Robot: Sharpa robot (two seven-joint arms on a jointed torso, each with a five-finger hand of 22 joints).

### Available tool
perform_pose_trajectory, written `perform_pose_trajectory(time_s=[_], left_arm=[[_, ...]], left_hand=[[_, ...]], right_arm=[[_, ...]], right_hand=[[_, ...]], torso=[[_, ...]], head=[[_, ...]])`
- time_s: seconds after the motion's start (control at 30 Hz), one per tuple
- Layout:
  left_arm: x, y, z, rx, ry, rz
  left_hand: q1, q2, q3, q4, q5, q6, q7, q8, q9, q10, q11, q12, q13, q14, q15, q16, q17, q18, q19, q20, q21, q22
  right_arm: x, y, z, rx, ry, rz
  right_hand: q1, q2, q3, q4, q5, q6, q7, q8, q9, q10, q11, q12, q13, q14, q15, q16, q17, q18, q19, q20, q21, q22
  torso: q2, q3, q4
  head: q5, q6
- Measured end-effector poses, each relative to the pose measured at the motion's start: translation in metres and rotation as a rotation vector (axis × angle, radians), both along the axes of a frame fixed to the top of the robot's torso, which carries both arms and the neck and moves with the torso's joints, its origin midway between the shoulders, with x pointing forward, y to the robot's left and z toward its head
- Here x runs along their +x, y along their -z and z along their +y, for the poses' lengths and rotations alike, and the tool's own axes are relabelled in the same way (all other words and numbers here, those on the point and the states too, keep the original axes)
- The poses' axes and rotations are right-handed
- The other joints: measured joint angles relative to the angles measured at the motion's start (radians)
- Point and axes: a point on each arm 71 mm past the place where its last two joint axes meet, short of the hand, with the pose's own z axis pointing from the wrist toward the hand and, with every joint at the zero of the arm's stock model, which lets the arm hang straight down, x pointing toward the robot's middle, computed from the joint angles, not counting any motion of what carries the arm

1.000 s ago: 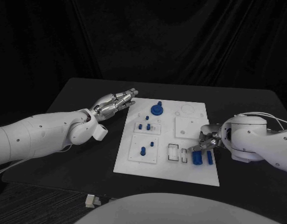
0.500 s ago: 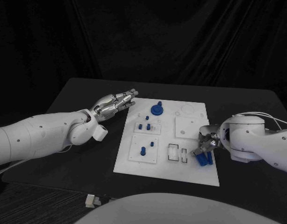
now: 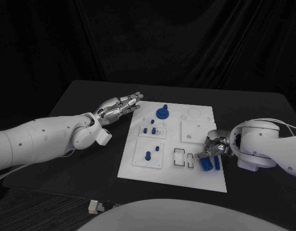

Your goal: Assemble the parts on the task board

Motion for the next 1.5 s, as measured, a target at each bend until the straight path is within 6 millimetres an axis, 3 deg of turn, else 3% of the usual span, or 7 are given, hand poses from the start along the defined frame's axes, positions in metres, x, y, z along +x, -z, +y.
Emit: perform_pose_trajectory(time_s=[0.5,0.7,0.73,0.83,0.9,1.1,1.5], left_arm=[[0.0,0.001,-0.001,-0.001,0.002,0.001],[0.0,0.001,-0.001,-0.001,0.002,0.002],[0.0,0.001,-0.001,-0.001,0.002,0.002],[0.0,0.001,-0.001,-0.001,0.003,0.002],[0.0,0.001,-0.002,-0.002,0.004,0.002],[0.0,0.001,-0.002,-0.003,0.006,0.003],[0.0,0.001,-0.002,-0.005,0.009,0.004]], left_hand=[[0.0,0.0,0.0,0.0,0.0,0.0,0.0,0.0,0.0,0.0,0.0,0.0,0.0,0.0,0.0,0.0,0.0,0.0,0.0,0.0,0.0,0.0],[0.0,0.0,0.003,-0.003,0.005,0.0,0.0,0.0,0.0,0.0,0.0,0.0,0.0,0.0,0.0,0.0,0.001,0.0,0.0,0.0,0.0,0.001],[0.0,0.0,0.003,-0.003,0.005,0.0,0.0,0.0,0.0,0.0,0.0,0.0,0.0,-0.001,0.001,0.0,0.001,0.0,0.0,0.0,0.0,0.001],[0.0,0.0,0.003,-0.003,0.005,0.0,0.0,0.0,0.0,0.0,0.0,0.0,0.0,-0.003,0.003,0.0,0.001,0.0,0.0,0.0,0.0,0.001],[0.0,0.0,0.003,-0.003,0.005,0.0,0.0,0.0,0.0,0.0,0.0,0.0,0.0,-0.003,0.003,0.0,0.001,0.0,0.0,0.0,0.0,0.001],[0.0,0.0,0.003,-0.003,0.005,0.0,0.0,0.0,0.0,0.0,0.0,0.0,0.0,-0.003,0.003,0.0,0.001,0.0,0.0,0.0,0.0,0.001],[0.0,0.0,0.003,-0.003,0.005,0.0,0.0,0.0,0.0,0.0,0.0,0.0,0.0,-0.003,0.002,0.0,0.0,0.0,0.0,0.0,0.0,0.001]], right_arm=[[0.005,-0.013,0.021,0.174,0.124,0.126],[0.006,-0.011,0.033,0.195,0.13,0.158],[0.007,-0.011,0.035,0.196,0.13,0.161],[0.008,-0.01,0.039,0.199,0.131,0.17],[0.008,-0.008,0.041,0.201,0.132,0.177],[0.006,-0.002,0.045,0.201,0.135,0.198],[0.005,0.0,0.046,0.192,0.134,0.196]], right_hand=[[-0.035,-0.007,0.023,0.022,-0.064,-0.019,-0.008,0.022,0.045,0.002,-0.002,0.0,0.0,-0.001,-0.002,-0.013,0.0,0.0,-0.004,-0.004,-0.029,0.0],[-0.045,0.0,0.042,0.016,-0.132,-0.036,-0.005,0.029,0.059,0.004,-0.004,0.0,0.0,-0.002,-0.002,-0.02,0.0,0.0,-0.004,-0.004,-0.04,0.0],[-0.051,-0.004,0.071,-0.013,-0.145,-0.042,-0.001,0.03,0.059,0.004,-0.004,0.0,0.0,-0.002,-0.002,-0.02,0.0,0.0,-0.004,-0.004,-0.044,0.0],[-0.054,-0.004,0.078,-0.017,-0.176,-0.056,0.002,0.03,0.062,0.001,-0.001,0.0,0.0,-0.002,-0.002,-0.02,0.0,0.0,-0.004,-0.004,-0.048,0.0],[-0.067,-0.002,0.118,-0.055,-0.225,-0.069,0.008,0.03,0.065,-0.002,0.002,0.0,0.0,-0.002,-0.002,-0.02,0.0,0.0,-0.004,-0.004,-0.051,0.0],[-0.074,0.002,0.134,-0.071,-0.292,-0.082,0.014,0.03,0.065,-0.003,0.006,0.0,0.0,0.002,0.002,-0.024,0.0,0.0,-0.004,-0.004,-0.058,0.0],[-0.099,0.017,0.127,-0.063,-0.353,-0.122,0.026,0.03,0.067,-0.002,0.016,0.0,0.0,0.002,0.009,-0.031,0.0,0.0,-0.003,0.004,-0.074,0.0]], torso=[[0.0,-0.0007,0.0015],[0.001,-0.0007,0.0015],[0.001,-0.0006,0.0015],[0.002,-0.0006,0.0013],[0.002,-0.0006,0.0012],[0.001,-0.0006,0.0006],[0.001,-0.0005,0.0004]], head=[[-0.006,0.0],[-0.006,0.0],[-0.006,0.0],[-0.006,0.0],[-0.005,0.0],[-0.002,0.0],[-0.003,0.0]])
